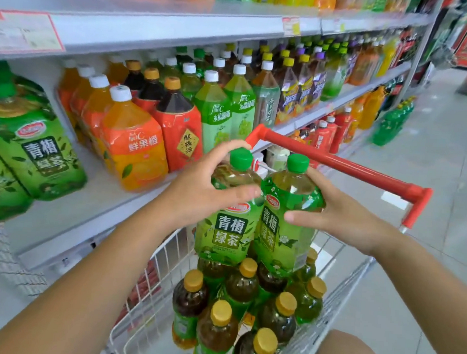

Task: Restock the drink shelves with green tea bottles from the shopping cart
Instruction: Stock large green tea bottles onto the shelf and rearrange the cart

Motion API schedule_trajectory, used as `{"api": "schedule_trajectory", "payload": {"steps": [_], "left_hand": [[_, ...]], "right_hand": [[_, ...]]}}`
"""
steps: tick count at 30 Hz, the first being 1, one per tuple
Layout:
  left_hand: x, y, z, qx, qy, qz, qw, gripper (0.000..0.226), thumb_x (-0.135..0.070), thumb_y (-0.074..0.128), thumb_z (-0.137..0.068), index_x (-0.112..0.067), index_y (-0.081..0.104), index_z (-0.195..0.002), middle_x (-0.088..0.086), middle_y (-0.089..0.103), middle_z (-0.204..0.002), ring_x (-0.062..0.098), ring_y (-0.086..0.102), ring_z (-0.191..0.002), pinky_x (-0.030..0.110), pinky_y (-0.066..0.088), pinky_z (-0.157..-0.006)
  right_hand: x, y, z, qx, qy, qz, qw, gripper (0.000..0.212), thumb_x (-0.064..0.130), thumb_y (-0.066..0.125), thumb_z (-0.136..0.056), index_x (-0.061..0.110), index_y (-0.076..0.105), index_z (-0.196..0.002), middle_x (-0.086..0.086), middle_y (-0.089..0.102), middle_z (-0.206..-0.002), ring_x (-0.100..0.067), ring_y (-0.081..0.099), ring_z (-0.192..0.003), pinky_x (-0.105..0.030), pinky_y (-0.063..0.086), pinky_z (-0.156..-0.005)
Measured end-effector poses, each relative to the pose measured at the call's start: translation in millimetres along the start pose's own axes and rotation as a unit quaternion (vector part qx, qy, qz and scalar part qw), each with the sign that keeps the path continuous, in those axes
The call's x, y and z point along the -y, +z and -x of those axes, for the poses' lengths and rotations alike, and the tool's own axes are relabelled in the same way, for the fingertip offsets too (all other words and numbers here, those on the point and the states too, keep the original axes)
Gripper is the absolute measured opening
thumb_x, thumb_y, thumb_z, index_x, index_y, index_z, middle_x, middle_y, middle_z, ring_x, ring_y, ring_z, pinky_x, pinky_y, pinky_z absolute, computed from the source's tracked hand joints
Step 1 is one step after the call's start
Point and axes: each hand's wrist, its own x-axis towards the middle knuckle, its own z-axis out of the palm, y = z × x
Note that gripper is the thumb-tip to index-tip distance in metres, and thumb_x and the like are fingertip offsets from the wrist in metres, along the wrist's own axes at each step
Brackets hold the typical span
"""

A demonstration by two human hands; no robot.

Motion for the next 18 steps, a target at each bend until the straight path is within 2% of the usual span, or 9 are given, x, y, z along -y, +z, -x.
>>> {"api": "schedule_trajectory", "payload": {"steps": [2, 5, 7, 9, 11, 13, 15, 16, 18], "left_hand": [[5.2, -0.1, 3.1, 0.051, -0.019, 0.007, 0.998, 0.077, -0.052, 0.085, -0.06, -0.064, 0.04, -0.121, -0.033, 0.047, -0.13, -0.02, 0.04, -0.119, 0.019, 0.038, -0.099], [14.9, 5.0, 5.8, 0.099, -0.017, 0.038, 0.994, 0.095, -0.05, 0.093, -0.049, -0.065, 0.038, -0.126, -0.034, 0.037, -0.14, -0.011, 0.035, -0.132, 0.025, 0.035, -0.105], [21.6, 11.6, 9.6, 0.084, 0.005, 0.053, 0.995, 0.094, -0.05, 0.089, -0.047, -0.061, 0.041, -0.127, -0.038, 0.037, -0.138, -0.011, 0.036, -0.131, 0.025, 0.036, -0.105], [27.4, 19.3, 14.9, 0.031, 0.013, 0.076, 0.997, 0.081, -0.053, 0.085, -0.048, -0.063, 0.046, -0.118, -0.043, 0.044, -0.128, -0.018, 0.04, -0.123, 0.013, 0.036, -0.098], [31.5, 27.0, 18.8, -0.024, 0.007, 0.103, 0.994, 0.068, -0.058, 0.079, -0.051, -0.063, 0.049, -0.111, -0.04, 0.052, -0.119, -0.019, 0.046, -0.116, 0.007, 0.037, -0.09], [33.2, 31.2, 18.2, -0.065, -0.007, 0.115, 0.991, 0.064, -0.064, 0.074, -0.054, -0.059, 0.048, -0.113, -0.041, 0.054, -0.115, -0.017, 0.048, -0.114, 0.009, 0.037, -0.09], [31.5, 28.3, 15.4, -0.078, -0.021, 0.118, 0.99, 0.068, -0.066, 0.073, -0.055, -0.053, 0.043, -0.115, -0.049, 0.051, -0.109, -0.025, 0.047, -0.108, 0.001, 0.035, -0.085], [30.9, 25.0, 14.6, -0.074, -0.03, 0.122, 0.989, 0.072, -0.064, 0.078, -0.053, -0.052, 0.041, -0.115, -0.051, 0.052, -0.105, -0.028, 0.048, -0.103, -0.002, 0.036, -0.081], [40.1, 18.0, 12.2, -0.068, -0.051, 0.135, 0.987, 0.085, -0.05, 0.09, -0.046, -0.05, 0.04, -0.115, -0.037, 0.062, -0.11, -0.018, 0.057, -0.102, 0.007, 0.046, -0.089]], "right_hand": [[-6.1, 9.8, 0.8, -0.058, -0.023, 0.033, 0.998, 0.09, 0.043, 0.082, -0.061, 0.045, 0.035, -0.137, 0.036, 0.054, -0.12, 0.014, 0.053, -0.105, 0.002, 0.039, -0.081], [-16.0, 24.2, 3.5, -0.116, -0.037, -0.002, 0.993, 0.09, 0.033, 0.084, -0.062, 0.039, 0.031, -0.135, 0.024, 0.055, -0.118, 0.011, 0.06, -0.09, -0.001, 0.042, -0.074], [-29.5, 33.3, 5.9, -0.129, -0.02, -0.079, 0.988, 0.082, 0.026, 0.083, -0.064, 0.031, 0.033, -0.129, 0.01, 0.063, -0.114, 0.006, 0.064, -0.091, -0.013, 0.051, -0.078], [-43.0, 40.9, 7.8, -0.125, -0.011, -0.098, 0.987, 0.075, 0.03, 0.082, -0.065, 0.03, 0.039, -0.127, 0.008, 0.063, -0.118, -0.003, 0.062, -0.105, -0.026, 0.054, -0.087], [-50.9, 48.3, 6.8, -0.112, -0.007, -0.084, 0.99, 0.073, 0.026, 0.082, -0.071, 0.038, 0.041, -0.129, 0.02, 0.06, -0.118, 0.0, 0.058, -0.111, -0.019, 0.054, -0.08], [-55.1, 56.3, 2.9, -0.103, 0.0, -0.07, 0.992, 0.078, 0.021, 0.081, -0.074, 0.046, 0.037, -0.132, 0.027, 0.056, -0.117, 0.002, 0.055, -0.112, -0.021, 0.054, -0.078], [-58.6, 63.5, -4.1, -0.1, 0.011, -0.046, 0.994, 0.084, 0.023, 0.082, -0.073, 0.045, 0.031, -0.137, 0.025, 0.052, -0.119, 0.006, 0.052, -0.11, -0.026, 0.053, -0.086], [-57.9, 65.8, -8.0, -0.096, 0.02, -0.036, 0.994, 0.088, 0.026, 0.082, -0.072, 0.041, 0.028, -0.14, 0.022, 0.049, -0.122, 0.01, 0.051, -0.107, -0.022, 0.051, -0.086], [-57.0, 68.7, -15.9, -0.077, 0.038, -0.023, 0.996, 0.095, 0.028, 0.083, -0.071, 0.036, 0.022, -0.144, 0.014, 0.045, -0.126, 0.017, 0.051, -0.097, -0.008, 0.048, -0.075]]}}
